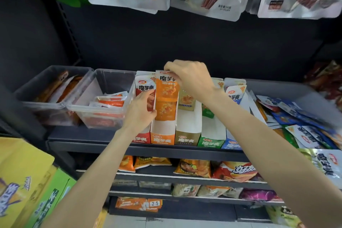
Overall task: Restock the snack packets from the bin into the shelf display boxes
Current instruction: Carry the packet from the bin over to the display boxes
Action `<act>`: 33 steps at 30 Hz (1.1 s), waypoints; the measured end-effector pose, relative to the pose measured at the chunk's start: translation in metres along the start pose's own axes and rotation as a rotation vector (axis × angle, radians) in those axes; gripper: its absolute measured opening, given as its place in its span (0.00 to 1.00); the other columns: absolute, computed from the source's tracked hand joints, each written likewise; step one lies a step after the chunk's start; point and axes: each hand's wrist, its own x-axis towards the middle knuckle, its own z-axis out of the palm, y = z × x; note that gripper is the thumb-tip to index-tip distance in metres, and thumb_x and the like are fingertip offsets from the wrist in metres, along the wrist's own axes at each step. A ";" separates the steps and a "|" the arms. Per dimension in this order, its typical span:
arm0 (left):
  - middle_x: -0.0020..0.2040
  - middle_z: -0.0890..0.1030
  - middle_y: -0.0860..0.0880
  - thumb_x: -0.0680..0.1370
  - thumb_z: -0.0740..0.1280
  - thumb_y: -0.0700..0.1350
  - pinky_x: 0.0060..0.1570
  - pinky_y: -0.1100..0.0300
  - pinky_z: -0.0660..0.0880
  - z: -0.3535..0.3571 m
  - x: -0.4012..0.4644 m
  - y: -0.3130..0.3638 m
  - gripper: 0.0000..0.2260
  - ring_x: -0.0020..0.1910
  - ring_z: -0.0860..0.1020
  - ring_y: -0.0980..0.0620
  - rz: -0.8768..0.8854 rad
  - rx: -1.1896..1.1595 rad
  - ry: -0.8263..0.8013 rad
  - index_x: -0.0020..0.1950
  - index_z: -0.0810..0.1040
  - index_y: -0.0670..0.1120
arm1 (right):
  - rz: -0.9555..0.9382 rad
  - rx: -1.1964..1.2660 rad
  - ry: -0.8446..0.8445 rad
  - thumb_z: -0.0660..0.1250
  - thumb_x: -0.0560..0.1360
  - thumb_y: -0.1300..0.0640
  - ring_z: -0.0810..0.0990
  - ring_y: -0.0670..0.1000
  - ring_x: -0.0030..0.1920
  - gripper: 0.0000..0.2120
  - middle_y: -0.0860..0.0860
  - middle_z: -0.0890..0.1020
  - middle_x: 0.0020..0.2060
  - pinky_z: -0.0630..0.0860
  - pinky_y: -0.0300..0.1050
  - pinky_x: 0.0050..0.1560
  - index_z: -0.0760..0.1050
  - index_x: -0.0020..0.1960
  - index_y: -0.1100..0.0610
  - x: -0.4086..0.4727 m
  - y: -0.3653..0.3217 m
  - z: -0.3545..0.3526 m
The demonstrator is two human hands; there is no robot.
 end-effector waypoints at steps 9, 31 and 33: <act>0.67 0.74 0.47 0.74 0.71 0.43 0.61 0.50 0.73 -0.003 -0.001 0.008 0.30 0.64 0.74 0.47 -0.029 -0.010 -0.032 0.73 0.64 0.50 | 0.140 -0.242 -0.240 0.82 0.54 0.55 0.76 0.49 0.36 0.20 0.49 0.77 0.37 0.57 0.37 0.25 0.77 0.40 0.54 -0.018 -0.009 0.045; 0.58 0.78 0.55 0.76 0.65 0.59 0.53 0.59 0.68 0.103 -0.024 0.261 0.19 0.57 0.73 0.54 0.850 -0.069 -0.543 0.63 0.74 0.53 | 0.836 -0.017 -0.897 0.70 0.71 0.41 0.68 0.51 0.65 0.26 0.46 0.72 0.65 0.65 0.49 0.65 0.70 0.67 0.45 -0.295 0.134 -0.183; 0.58 0.77 0.53 0.73 0.65 0.65 0.49 0.59 0.70 0.123 -0.021 0.284 0.25 0.56 0.74 0.52 0.874 0.148 -0.728 0.64 0.73 0.53 | 0.829 0.013 -0.913 0.69 0.69 0.38 0.66 0.52 0.67 0.30 0.47 0.70 0.67 0.64 0.52 0.67 0.68 0.68 0.44 -0.303 0.142 -0.185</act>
